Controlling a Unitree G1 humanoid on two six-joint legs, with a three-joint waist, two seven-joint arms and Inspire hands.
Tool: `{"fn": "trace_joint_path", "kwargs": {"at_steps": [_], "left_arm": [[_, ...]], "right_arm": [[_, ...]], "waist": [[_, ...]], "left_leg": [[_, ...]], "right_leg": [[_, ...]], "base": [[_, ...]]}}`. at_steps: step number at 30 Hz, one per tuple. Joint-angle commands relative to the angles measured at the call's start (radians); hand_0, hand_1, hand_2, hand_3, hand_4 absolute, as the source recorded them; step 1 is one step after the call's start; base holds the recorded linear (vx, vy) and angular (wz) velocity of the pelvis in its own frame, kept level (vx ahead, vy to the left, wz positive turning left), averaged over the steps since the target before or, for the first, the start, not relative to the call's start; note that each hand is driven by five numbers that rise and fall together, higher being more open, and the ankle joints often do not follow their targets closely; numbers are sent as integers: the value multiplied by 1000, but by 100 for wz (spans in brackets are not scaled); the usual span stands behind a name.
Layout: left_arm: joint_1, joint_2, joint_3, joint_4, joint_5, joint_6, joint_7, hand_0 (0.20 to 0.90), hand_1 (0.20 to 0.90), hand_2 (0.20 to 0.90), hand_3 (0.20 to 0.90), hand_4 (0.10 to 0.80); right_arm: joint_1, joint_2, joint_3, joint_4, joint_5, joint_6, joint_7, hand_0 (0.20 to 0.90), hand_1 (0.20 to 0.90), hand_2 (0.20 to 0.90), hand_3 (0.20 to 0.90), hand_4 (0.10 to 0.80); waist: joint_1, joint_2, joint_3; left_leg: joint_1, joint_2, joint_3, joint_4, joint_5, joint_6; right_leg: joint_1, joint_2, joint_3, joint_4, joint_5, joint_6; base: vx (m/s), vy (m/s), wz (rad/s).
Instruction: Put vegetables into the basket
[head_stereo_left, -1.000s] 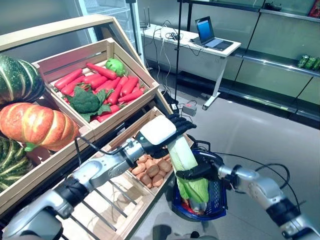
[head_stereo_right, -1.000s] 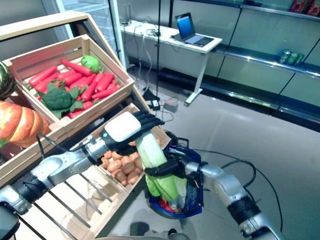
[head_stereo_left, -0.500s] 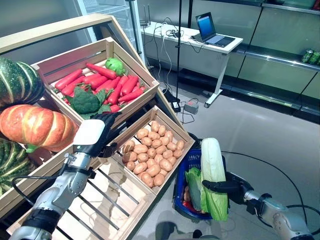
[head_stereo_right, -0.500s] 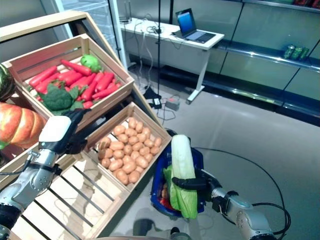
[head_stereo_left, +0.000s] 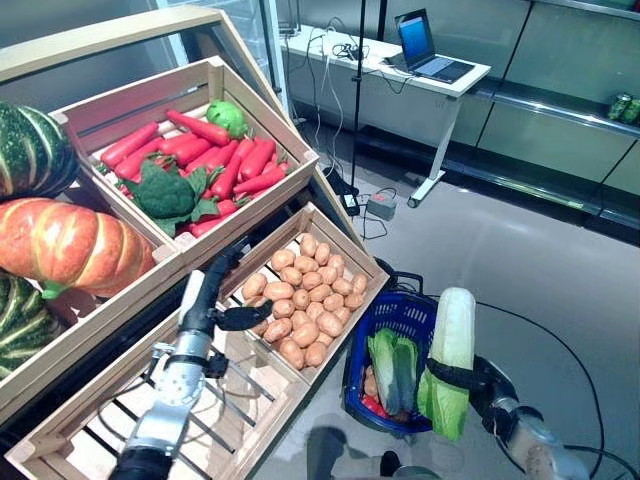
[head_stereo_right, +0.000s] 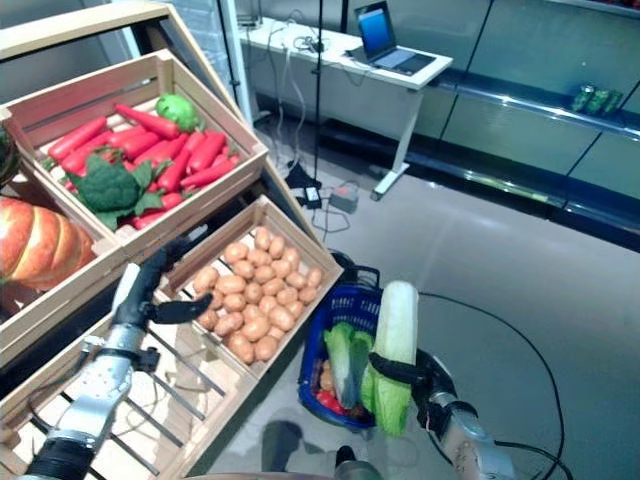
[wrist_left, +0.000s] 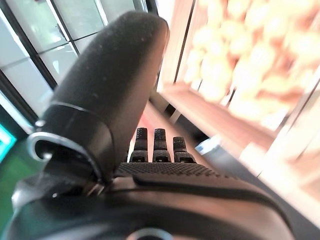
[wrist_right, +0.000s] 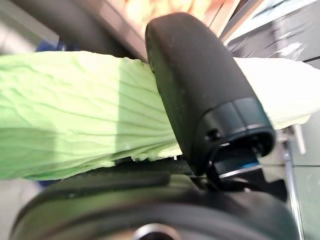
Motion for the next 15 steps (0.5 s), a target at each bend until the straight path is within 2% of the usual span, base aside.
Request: {"fn": "trace_joint_path", "kwargs": {"at_steps": [1, 3, 5, 6, 8, 10, 12, 15], "left_arm": [[-133, 24, -9, -117, -96, -47, 16, 900, 900, 900, 900, 800], [-168, 13, -50, -107, -132, -39, 27, 900, 900, 900, 900, 800], [-177, 10, -68, -99, -144, -27, 35, 900, 900, 900, 900, 800], [-178, 13, -79, -105, -145, -25, 47, 900, 900, 900, 900, 800], [-196, 27, -92, -120, -140, -29, 83, 900, 900, 900, 900, 800], [-216, 34, -98, -119, -144, -30, 99, 900, 900, 900, 900, 800], [-269, 53, -124, -112, -172, -39, 134, 900, 900, 900, 900, 800], [-319, 57, -136, -110, -213, -51, 160, 900, 900, 900, 900, 800]], "right_arm": [[-238, -39, -48, 16, -7, -189, -126, 300, 300, 300, 300, 400], [-318, -56, -39, 81, 8, -211, -159, 300, 300, 300, 300, 400], [-368, -66, -33, 110, 20, -208, -170, 300, 300, 300, 300, 400], [-414, -76, -26, 129, 28, -198, -174, 300, 300, 300, 300, 400], [-501, -86, -10, 171, 23, -189, -173, 300, 300, 300, 300, 400], [-544, -99, -9, 201, 26, -189, -166, 300, 300, 300, 300, 400], [-600, -130, -10, 267, 62, -213, -145, 300, 300, 300, 300, 400], [-664, -159, -15, 325, 78, -218, -130, 300, 300, 300, 300, 400]], "waist": [[15, -6, 75], [33, 3, 130], [44, 10, 159], [54, 23, 180], [73, 36, 214], [75, 43, 230], [71, 58, 272], [65, 79, 320]], "left_leg": [[-102, 0, 11, 177, -124, 33], [-165, 19, 6, 279, -154, 31], [-187, 30, 19, 313, -163, 27], [-195, 40, 24, 328, -172, 17], [-226, 55, 57, 363, -178, 17], [-251, 64, 56, 399, -193, 17], [-329, 85, 23, 516, -231, 20], [-456, 118, 5, 702, -298, 47]], "right_leg": [[47, -10, -24, 38, -103, -25], [13, -27, -53, 84, -109, -28], [2, -39, -84, 93, -105, -26], [-5, -50, -120, 116, -114, -14], [-31, -74, -188, 161, -130, -9], [-53, -78, -193, 188, -142, -9], [-116, -85, -176, 289, -183, -21], [-242, -118, -183, 488, -256, -58]], "base": [[-174, -79, 7], [-181, -58, 16], [-101, -22, 12], [-99, -7, 10], [-143, 1, -2], [-124, -15, -28], [-176, -51, -8], [-185, -33, 13]]}}
